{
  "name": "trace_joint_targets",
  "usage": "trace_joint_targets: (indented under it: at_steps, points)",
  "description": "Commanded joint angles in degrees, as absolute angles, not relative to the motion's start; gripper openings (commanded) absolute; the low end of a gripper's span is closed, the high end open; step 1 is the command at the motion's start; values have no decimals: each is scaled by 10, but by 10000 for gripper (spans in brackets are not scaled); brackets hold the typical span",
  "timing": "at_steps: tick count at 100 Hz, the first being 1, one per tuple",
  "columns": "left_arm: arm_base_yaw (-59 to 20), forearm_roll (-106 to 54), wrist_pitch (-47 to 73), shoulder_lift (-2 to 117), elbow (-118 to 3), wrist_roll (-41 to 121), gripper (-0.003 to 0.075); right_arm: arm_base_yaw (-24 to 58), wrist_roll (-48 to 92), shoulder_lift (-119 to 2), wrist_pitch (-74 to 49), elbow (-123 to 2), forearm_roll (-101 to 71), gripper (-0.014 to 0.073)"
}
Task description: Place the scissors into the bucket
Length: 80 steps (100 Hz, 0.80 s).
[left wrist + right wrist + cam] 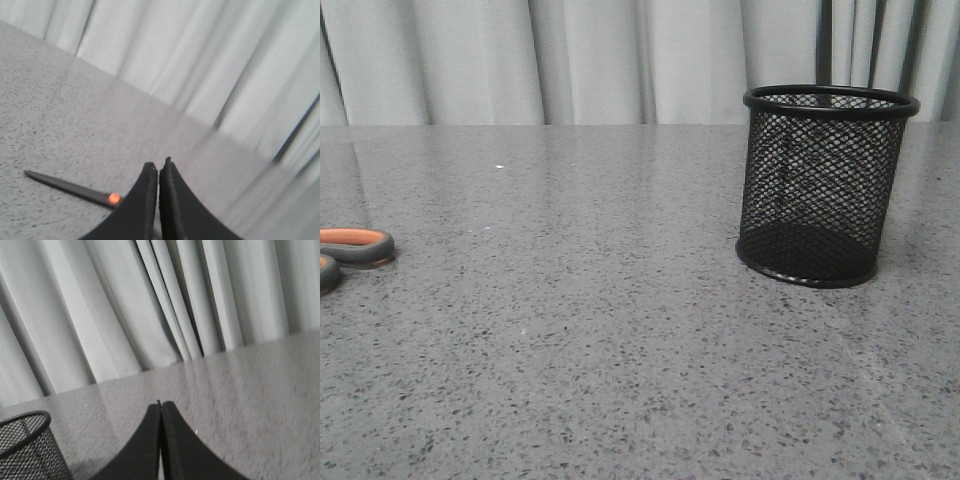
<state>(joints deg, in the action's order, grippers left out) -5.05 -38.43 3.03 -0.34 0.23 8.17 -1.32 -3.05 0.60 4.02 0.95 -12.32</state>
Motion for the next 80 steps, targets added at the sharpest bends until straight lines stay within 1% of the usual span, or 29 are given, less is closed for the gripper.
trace_joint_targets:
  at_steps: [1, 16, 23, 27, 32, 37, 39, 42, 47, 49, 61, 66, 71, 80]
  points:
    - [-55, -489, -26, -19, 28, 77, -20, -16, -31, 18, 58, 16, -159, -51]
    - [-55, -517, -25, -19, 26, 77, -17, -16, -31, 18, 72, 7, -194, -51]
    - [-55, -517, -25, -19, 18, 77, 11, -16, -31, 18, 63, -7, -197, -51]
    - [-55, -515, -22, -19, 10, 77, 54, -16, -31, 16, 48, -22, -197, -48]
    - [-55, -502, -12, -18, -6, 77, 125, -16, -31, 12, 27, -40, -193, -48]
    - [-55, -480, 5, -13, -23, 80, 221, -16, -31, 4, 0, -63, -179, -44]
    - [-55, -468, 15, -9, -31, 81, 245, -16, -31, 0, -11, -73, -170, -36]
    - [-55, -451, 28, -3, -43, 81, 296, -16, -31, -8, -26, -87, -159, -16]
    - [-55, -425, 61, 12, -65, 81, 340, -15, -31, -23, -48, -115, -147, 45]
    - [-55, -413, 73, 17, -75, 81, 347, -14, -31, -30, -56, -122, -145, 65]
    - [-55, -342, 123, 62, -137, 83, 346, -13, -31, -76, -92, -177, -145, 272]
    - [-55, -303, 136, 82, -164, 83, 346, -13, -31, -94, -110, -196, -145, 331]
    - [-55, -266, 150, 104, -190, 83, 346, -13, -30, -112, -135, -212, -145, 363]
    - [-55, -211, 196, 154, -239, 83, 346, -13, -30, -133, -166, -233, -145, 367]
